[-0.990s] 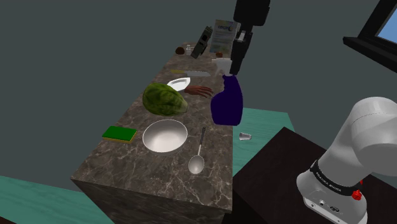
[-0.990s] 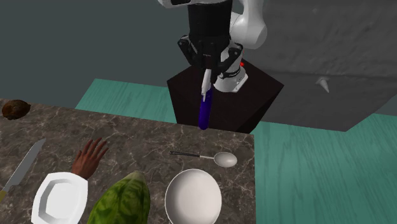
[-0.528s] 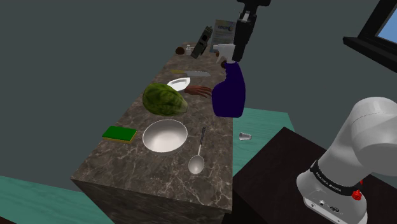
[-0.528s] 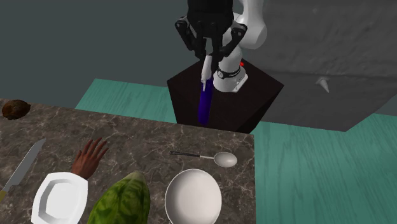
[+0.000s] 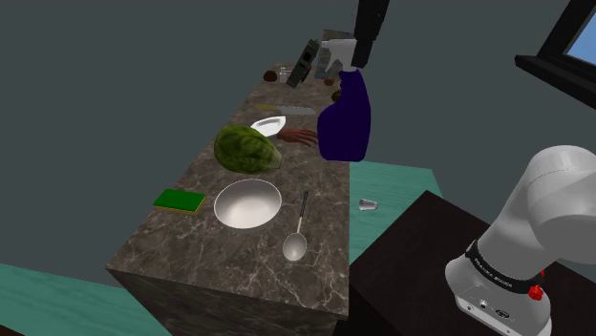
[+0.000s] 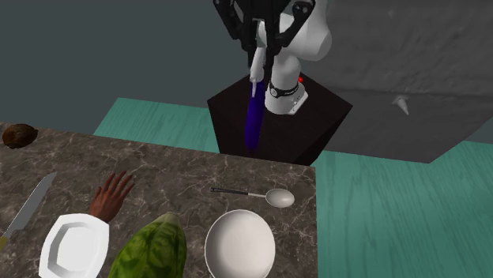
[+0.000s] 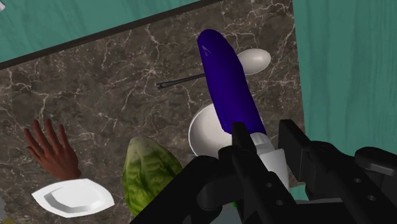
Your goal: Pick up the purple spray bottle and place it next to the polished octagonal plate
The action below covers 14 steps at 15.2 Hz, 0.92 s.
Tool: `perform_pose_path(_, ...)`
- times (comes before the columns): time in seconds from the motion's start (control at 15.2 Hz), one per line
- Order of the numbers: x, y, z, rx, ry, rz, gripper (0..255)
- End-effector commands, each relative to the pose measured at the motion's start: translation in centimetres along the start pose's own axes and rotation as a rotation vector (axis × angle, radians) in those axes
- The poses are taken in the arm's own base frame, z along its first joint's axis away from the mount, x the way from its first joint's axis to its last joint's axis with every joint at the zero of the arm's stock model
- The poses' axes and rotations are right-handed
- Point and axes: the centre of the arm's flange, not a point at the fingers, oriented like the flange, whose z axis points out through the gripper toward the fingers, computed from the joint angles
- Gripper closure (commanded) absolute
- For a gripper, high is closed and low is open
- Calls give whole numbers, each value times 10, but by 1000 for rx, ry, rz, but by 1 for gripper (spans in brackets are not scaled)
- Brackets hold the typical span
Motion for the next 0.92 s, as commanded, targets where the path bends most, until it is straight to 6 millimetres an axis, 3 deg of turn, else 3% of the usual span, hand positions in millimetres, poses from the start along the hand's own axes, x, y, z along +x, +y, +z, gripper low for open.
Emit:
perform_pose_path(0.0, 0, -1, -11, 0, 0, 0, 255)
perform_pose_path(0.66, 5, -5, -62, 0, 0, 0, 255)
perform_pose_path(0.86, 26, 22, -43, 0, 0, 0, 255)
